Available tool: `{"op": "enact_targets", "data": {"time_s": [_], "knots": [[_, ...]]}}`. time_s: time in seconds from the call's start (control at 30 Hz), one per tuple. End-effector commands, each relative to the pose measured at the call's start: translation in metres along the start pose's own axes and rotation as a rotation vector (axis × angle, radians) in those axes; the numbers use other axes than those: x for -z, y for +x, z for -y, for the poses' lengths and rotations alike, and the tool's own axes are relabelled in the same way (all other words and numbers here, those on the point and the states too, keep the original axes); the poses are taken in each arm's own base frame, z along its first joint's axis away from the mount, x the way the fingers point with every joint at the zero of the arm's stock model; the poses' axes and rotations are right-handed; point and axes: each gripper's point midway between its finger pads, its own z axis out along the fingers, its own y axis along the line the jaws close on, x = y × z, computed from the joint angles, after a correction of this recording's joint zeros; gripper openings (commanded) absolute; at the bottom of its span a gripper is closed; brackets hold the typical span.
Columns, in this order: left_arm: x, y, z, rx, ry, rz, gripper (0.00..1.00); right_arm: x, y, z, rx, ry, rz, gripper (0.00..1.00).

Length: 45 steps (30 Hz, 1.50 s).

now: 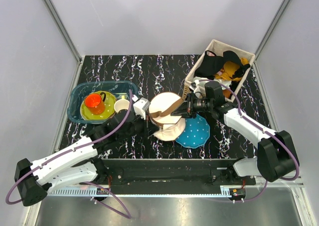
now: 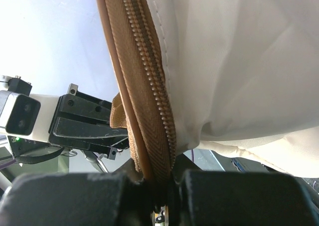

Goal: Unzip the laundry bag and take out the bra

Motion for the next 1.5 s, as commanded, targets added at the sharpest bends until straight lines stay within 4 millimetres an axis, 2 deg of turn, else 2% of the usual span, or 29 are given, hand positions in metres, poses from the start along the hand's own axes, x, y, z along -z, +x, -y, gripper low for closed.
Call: {"op": "enact_targets", "data": {"time_s": [0.0,0.37,0.4,0.47,0.6,0.77,0.83,0.87,0.9,1.1,1.23,1.47], "knots": [[0.013,-0.035,0.007,-0.003,-0.002,0.136,0.0,0.003,0.001,-0.017,0.055,-0.058,-0.009,0.0],[0.019,-0.035,0.012,-0.013,0.026,0.135,0.0,0.002,0.001,-0.016,0.055,-0.054,-0.006,0.0],[0.019,-0.037,0.016,-0.014,0.042,0.134,0.12,0.002,0.0,-0.016,0.055,-0.054,-0.006,0.0],[0.016,-0.032,0.022,-0.021,0.082,0.108,0.24,0.002,0.0,-0.016,0.054,-0.054,-0.006,0.0],[0.012,-0.033,0.027,-0.023,0.107,0.106,0.27,0.002,0.0,-0.017,0.058,-0.056,-0.007,0.0],[0.008,-0.033,0.03,-0.024,0.118,0.098,0.21,0.004,0.0,-0.018,0.06,-0.058,-0.002,0.0],[0.006,-0.032,0.028,-0.021,0.109,0.094,0.12,0.003,0.001,-0.017,0.059,-0.057,-0.005,0.0],[0.006,-0.032,0.027,-0.018,0.102,0.094,0.02,0.003,0.001,-0.016,0.057,-0.054,-0.004,0.0],[0.006,-0.033,0.025,-0.017,0.095,0.097,0.0,0.003,0.001,-0.017,0.056,-0.056,-0.005,0.0],[0.014,-0.04,0.01,0.01,0.009,0.153,0.0,0.002,0.001,-0.014,0.056,-0.053,-0.007,0.0],[0.023,-0.047,-0.009,0.028,-0.1,0.195,0.0,0.002,0.003,-0.01,0.051,-0.047,-0.012,0.0],[0.034,-0.053,-0.001,0.041,-0.062,0.231,0.0,0.0,0.001,-0.009,0.049,-0.043,-0.012,0.0]]}}
